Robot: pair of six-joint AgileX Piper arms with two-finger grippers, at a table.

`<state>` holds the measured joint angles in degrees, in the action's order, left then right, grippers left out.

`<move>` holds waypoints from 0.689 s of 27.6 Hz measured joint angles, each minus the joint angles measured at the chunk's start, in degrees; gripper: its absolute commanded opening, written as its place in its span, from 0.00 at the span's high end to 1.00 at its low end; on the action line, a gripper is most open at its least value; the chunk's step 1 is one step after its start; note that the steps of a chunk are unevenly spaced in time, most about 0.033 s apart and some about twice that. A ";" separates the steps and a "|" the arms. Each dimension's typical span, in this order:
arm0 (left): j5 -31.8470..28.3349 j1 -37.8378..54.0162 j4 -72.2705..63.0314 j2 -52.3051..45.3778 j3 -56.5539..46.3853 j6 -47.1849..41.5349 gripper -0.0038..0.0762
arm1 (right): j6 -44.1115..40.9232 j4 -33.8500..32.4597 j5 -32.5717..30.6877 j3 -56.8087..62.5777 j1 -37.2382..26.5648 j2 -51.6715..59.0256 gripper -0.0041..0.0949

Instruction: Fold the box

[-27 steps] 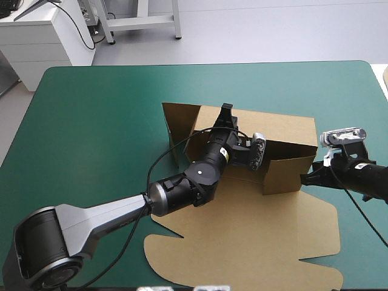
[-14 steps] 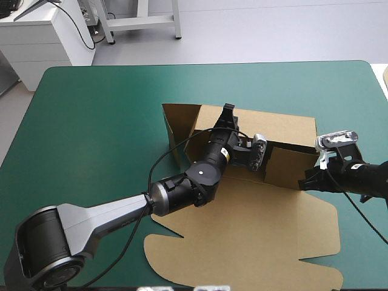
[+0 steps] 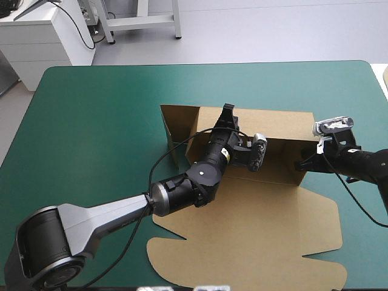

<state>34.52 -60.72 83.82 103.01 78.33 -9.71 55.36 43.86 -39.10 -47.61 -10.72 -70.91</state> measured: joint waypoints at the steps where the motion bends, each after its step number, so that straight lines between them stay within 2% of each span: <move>1: 0.00 0.00 0.00 0.00 0.00 -0.26 0.96 | 0.00 0.94 0.68 -0.04 -0.08 -0.34 0.96; 5: 0.05 0.00 0.00 0.00 0.00 -0.31 0.96 | 0.93 3.78 1.56 -0.04 -0.38 -0.90 0.96; 12: 0.10 0.00 -0.05 0.00 0.00 -0.48 0.94 | 1.52 4.33 2.08 0.07 -0.38 -0.94 0.96; 15: 0.13 0.00 -0.05 0.00 0.00 -1.51 0.85 | 1.70 4.38 2.12 0.07 -0.38 -0.94 0.96; 19: -0.01 0.00 -0.57 0.00 0.00 -2.01 0.65 | 0.69 3.23 2.14 0.07 -0.38 -0.96 0.96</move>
<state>34.51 -60.72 83.25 103.01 78.33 -11.72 56.05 47.09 -36.96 -47.54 -11.10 -71.87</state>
